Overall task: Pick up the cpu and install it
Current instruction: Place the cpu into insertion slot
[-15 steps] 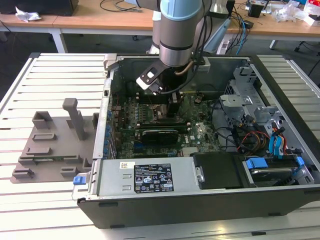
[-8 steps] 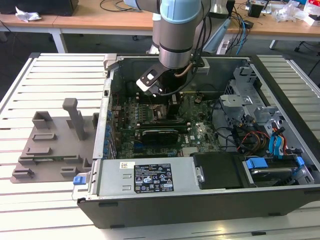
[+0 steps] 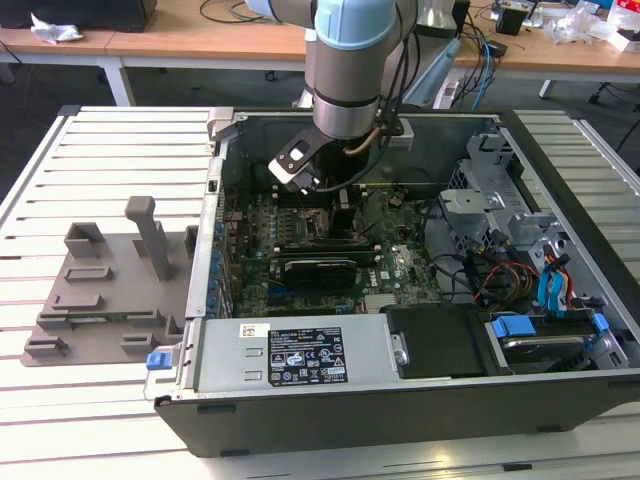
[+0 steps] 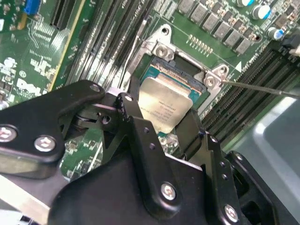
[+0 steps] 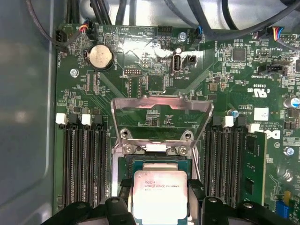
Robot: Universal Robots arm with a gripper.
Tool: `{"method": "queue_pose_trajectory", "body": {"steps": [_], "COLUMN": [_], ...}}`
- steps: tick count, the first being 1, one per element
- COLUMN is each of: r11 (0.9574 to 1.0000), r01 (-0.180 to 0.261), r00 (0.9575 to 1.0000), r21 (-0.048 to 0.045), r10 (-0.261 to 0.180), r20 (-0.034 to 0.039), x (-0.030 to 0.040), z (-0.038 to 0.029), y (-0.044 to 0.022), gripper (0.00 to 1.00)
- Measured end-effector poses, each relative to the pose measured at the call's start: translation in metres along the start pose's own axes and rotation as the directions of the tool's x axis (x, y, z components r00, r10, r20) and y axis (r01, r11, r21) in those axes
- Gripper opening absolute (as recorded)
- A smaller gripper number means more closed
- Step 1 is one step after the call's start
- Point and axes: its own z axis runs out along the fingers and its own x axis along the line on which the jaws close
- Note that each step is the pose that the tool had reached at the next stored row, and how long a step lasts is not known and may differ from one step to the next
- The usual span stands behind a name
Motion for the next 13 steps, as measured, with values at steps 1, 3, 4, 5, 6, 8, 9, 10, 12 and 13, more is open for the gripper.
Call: {"method": "queue_pose_trajectory", "body": {"steps": [1, 3, 4, 5, 6, 8, 9, 10, 12, 13], "r11": [1.0, 1.0, 1.0, 1.0, 1.0, 1.0, 1.0, 1.0, 1.0, 1.0], "r01": [-0.001, -0.001, -0.001, -0.001, -0.001, -0.001, -0.001, -0.001, -0.002, -0.002], "r00": [1.0, 1.0, 1.0, 1.0, 1.0, 1.0, 1.0, 1.0, 1.0, 1.0], "r21": [0.0, 0.0, 0.0001, 0.0, 0.0001, 0.0003, 0.0003, 0.0001, 0.0002, 0.0001], "r10": [0.001, 0.001, 0.001, 0.001, 0.001, 0.001, 0.001, 0.001, 0.002, 0.002], "r20": [-0.0001, 0.0, 0.0, 0.0, 0.0002, 0.0004, 0.0004, 0.0002, 0.0002, 0.0], "x": [0.0002, 0.0008, 0.0011, 0.0014, 0.0014, 0.0015, 0.0016, 0.0017, 0.0017, 0.0017], "z": [0.0014, 0.0032, 0.0038, 0.0046, 0.0051, 0.006, 0.0064, 0.0069, 0.007, 0.0071], "y": [-0.0001, -0.0001, -0.0001, 0.0, -0.0001, -0.0002, -0.0003, -0.0004, -0.0004, -0.0004], "gripper": [0.55, 0.55, 0.55, 0.55, 0.55, 0.55, 0.55, 0.55, 0.55, 0.55]}}
